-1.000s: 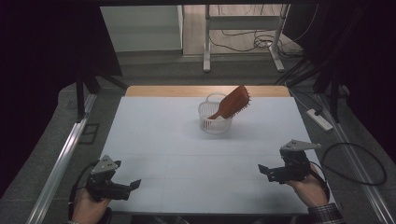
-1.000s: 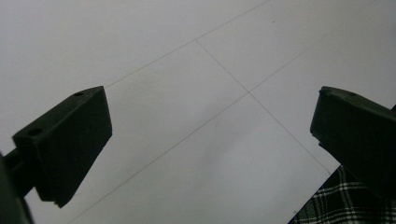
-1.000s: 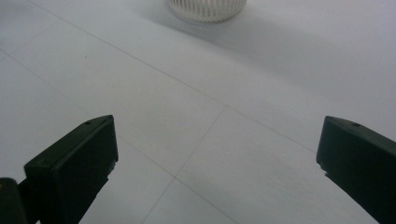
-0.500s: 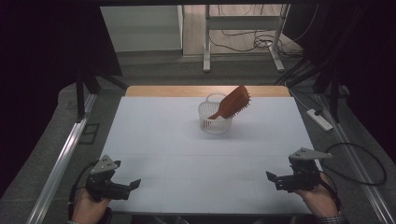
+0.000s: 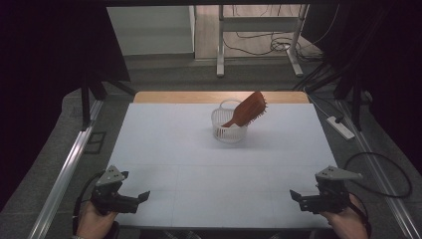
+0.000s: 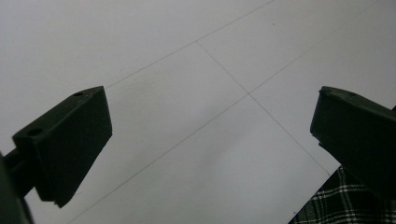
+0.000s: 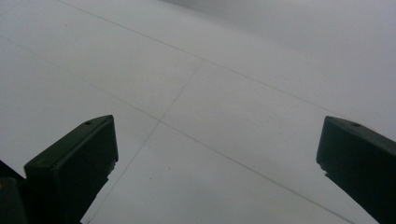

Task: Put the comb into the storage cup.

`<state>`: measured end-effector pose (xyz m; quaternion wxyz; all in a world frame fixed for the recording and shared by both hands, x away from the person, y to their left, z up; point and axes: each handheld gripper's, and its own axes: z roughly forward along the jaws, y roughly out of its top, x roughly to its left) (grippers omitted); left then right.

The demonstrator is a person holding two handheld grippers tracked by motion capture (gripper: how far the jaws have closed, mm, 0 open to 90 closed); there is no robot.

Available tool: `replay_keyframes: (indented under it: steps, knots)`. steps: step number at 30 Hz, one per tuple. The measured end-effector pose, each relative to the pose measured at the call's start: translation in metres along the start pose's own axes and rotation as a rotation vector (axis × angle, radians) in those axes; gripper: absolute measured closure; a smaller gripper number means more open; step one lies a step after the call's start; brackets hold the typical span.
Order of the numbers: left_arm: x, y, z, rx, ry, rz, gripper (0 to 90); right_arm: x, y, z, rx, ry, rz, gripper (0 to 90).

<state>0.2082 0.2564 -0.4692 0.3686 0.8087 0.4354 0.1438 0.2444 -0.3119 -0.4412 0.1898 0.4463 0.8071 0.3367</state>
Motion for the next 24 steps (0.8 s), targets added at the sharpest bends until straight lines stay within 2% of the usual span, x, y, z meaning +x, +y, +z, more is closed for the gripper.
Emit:
replay_keyframes:
  steps: [15, 24]
  knots:
    - [0.0001, -0.0007, -0.0006, -0.003, 0.001, -0.006, 0.0, 0.0039, -0.0094, -0.0098, 0.029, -0.053, -0.004, 0.0]
    - [0.0001, -0.0003, -0.0005, -0.005, 0.001, -0.007, 0.0, 0.0038, -0.0094, -0.0071, 0.056, -0.06, -0.009, 0.0]
